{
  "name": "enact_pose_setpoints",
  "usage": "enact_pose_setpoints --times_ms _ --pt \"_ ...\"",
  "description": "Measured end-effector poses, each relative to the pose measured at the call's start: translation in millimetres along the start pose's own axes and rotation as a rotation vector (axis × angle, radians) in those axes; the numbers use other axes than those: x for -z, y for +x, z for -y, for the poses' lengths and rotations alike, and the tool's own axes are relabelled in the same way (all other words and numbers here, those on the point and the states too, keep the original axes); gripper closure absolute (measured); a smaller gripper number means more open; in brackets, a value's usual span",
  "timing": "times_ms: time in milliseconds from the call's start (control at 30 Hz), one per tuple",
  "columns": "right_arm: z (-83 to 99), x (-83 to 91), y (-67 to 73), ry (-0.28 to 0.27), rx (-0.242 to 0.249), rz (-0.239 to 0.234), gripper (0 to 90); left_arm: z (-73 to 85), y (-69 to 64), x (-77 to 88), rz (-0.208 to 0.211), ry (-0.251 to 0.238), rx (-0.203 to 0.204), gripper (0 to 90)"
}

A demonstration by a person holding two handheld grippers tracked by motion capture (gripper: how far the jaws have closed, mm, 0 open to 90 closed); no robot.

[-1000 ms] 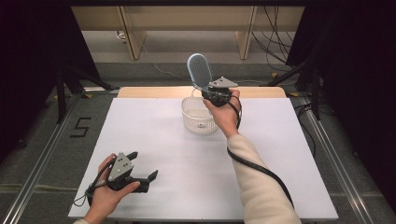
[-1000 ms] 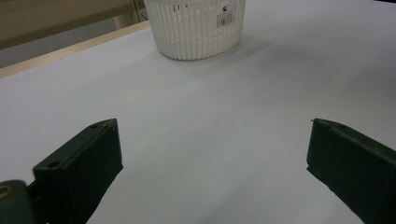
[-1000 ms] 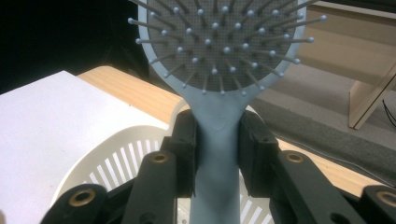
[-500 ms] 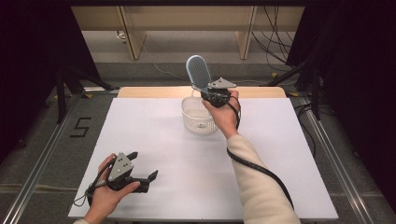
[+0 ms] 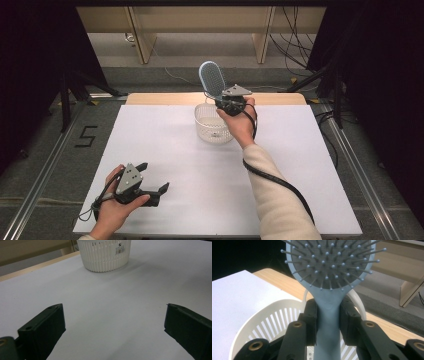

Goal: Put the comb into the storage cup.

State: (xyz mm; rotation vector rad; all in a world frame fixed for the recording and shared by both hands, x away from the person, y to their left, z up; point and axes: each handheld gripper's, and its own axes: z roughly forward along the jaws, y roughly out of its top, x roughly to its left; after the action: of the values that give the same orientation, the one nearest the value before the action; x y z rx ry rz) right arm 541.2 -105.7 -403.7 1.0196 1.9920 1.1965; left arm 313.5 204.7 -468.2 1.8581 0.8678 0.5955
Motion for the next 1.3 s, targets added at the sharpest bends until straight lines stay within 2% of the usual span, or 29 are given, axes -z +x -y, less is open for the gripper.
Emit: enact_pose_setpoints --times_ms 1100,1300 --pt "5.6 -4.7 0.7 0.021 0.03 0.001 69.8 0.1 0.0 -0.3 0.004 0.003 -0.003 2.8" --pt "8.2 -4.5 0.7 0.027 0.03 -0.002 66.5 0.4 -0.6 -0.7 0.008 0.004 -0.002 2.8"
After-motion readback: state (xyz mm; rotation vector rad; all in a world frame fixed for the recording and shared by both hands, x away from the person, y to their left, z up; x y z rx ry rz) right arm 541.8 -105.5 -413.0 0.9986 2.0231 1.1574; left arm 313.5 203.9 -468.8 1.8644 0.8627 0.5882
